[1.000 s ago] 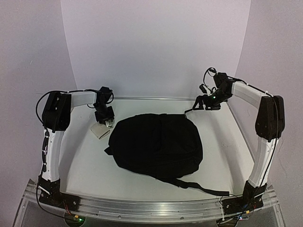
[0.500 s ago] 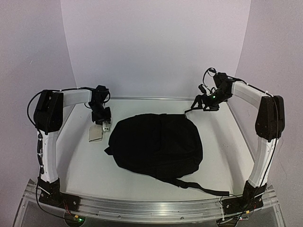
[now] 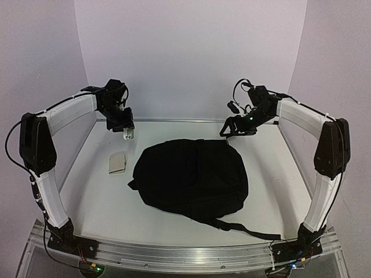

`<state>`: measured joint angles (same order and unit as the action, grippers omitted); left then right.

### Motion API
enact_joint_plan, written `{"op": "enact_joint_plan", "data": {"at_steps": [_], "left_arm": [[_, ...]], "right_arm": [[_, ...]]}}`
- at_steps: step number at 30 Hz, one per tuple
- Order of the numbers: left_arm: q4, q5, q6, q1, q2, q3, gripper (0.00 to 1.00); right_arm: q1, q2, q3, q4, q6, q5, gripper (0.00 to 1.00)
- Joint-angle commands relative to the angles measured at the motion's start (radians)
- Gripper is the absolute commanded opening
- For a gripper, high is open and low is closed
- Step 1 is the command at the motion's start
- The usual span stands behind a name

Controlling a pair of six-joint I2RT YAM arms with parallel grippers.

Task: Pack the student bag
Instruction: Place the stationery in the student bag.

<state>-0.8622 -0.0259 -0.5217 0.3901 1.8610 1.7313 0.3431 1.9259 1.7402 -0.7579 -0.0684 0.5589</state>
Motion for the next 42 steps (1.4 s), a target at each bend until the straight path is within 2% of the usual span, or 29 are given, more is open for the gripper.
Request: {"op": "enact_joint_plan", "data": {"at_steps": [1, 5, 8, 14, 21, 27, 29, 33, 36, 38, 42], "left_arm": [[-0.004, -0.030, 0.011, 0.084, -0.094, -0.011, 0.34], [0.058, -0.057, 0.011, 0.168, -0.160, -0.086, 0.34], [0.093, -0.065, -0.035, 0.190, -0.215, -0.149, 0.34], [0.139, -0.076, -0.037, 0.218, -0.280, -0.216, 0.34], [0.174, -0.115, -0.005, 0.224, -0.305, -0.275, 0.34], [0.226, -0.107, -0.044, 0.224, -0.328, -0.315, 0.33], [0.266, -0.126, -0.069, 0.224, -0.342, -0.345, 0.32], [0.308, -0.141, -0.062, 0.245, -0.355, -0.370, 0.32], [0.329, -0.172, -0.043, 0.267, -0.327, -0.353, 0.32], [0.379, -0.232, -0.046, 0.277, -0.293, -0.346, 0.32], [0.484, -0.309, -0.045, 0.306, -0.192, -0.323, 0.32]], "right_arm": [[0.068, -0.084, -0.034, -0.001, 0.010, -0.055, 0.98], [0.126, -0.106, -0.050, 0.002, 0.027, -0.096, 0.98], [0.195, -0.100, -0.042, 0.016, 0.072, -0.144, 0.94], [0.302, -0.073, 0.005, 0.008, 0.186, -0.306, 0.86], [0.385, -0.046, -0.006, 0.016, 0.233, -0.344, 0.85], [0.427, 0.052, 0.005, 0.049, 0.242, -0.478, 0.74], [0.427, 0.076, 0.015, 0.049, 0.240, -0.490, 0.63], [0.427, 0.084, 0.064, 0.041, 0.232, -0.485, 0.28], [0.416, 0.064, 0.106, 0.020, 0.233, -0.422, 0.12], [0.394, 0.047, 0.113, 0.012, 0.248, -0.377, 0.08], [0.315, 0.024, 0.078, 0.011, 0.287, -0.250, 0.07]]}}
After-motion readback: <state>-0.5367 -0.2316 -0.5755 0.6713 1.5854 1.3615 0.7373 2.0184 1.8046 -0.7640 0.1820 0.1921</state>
